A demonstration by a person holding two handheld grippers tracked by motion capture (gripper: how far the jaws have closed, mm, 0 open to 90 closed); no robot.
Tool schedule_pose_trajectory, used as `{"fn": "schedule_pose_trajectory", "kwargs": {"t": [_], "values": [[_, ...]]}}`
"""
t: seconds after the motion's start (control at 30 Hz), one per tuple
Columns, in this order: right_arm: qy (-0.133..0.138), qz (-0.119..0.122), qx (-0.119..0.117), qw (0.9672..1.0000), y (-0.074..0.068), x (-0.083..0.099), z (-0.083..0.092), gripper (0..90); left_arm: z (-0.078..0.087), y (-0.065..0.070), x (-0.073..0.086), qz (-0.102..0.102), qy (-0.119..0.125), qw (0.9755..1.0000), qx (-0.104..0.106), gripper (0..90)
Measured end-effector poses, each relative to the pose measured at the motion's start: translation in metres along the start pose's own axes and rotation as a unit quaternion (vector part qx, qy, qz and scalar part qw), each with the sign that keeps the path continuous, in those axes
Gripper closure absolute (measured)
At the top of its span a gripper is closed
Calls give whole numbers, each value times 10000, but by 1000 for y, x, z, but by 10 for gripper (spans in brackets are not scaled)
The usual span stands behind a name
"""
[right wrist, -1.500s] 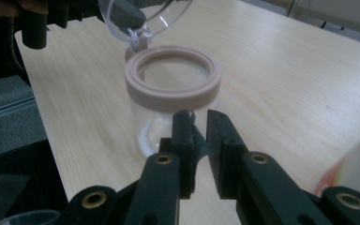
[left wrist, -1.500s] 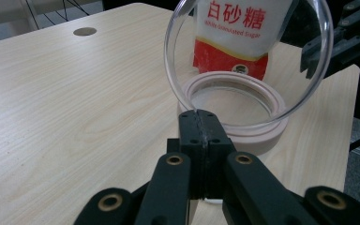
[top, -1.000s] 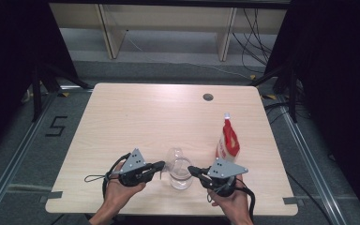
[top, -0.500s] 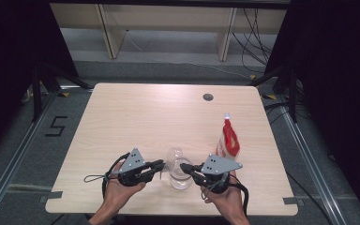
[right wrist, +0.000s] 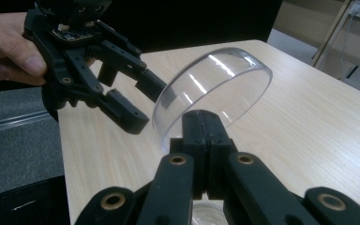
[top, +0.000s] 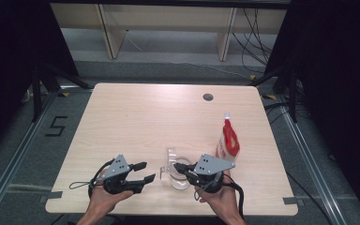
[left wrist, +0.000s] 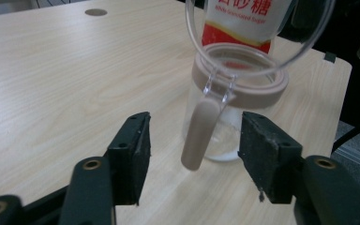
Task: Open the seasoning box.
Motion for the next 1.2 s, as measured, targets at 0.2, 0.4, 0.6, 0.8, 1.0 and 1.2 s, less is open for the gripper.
{"fn": "schedule_pose_trajectory", "kwargs": {"t": [0.2,0.4,0.6,0.8,1.0,1.2], "values": [[-37,23,-45,10000,-4,-1,-6,900,1,2,13,-23,-254,9996,-81,348],[-19,78,-101,9999,-9,-4,-12,900,3,2,18,14,-342,9994,-55,301],[-26,66,-72,9999,-5,-3,-8,899,8,-2,24,183,-440,9986,-214,222],[1,-68,79,9999,7,9,-1,876,12,-6,26,307,-463,9980,-312,182],[45,-178,306,9994,21,21,5,815,15,-5,29,398,-429,9981,-215,168],[28,-420,462,9980,30,34,13,711,16,-3,30,294,-448,9983,-223,169]]}}
Point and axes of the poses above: each handheld gripper's, and its own axes: z roughly backward along the jaws, x roughly out of its underside, y roughly to its right, the point moved 8 cm from there along -z, roughly forward along the jaws, and after that the axes turned 2 degrees about -y, right-handed, at the moved point
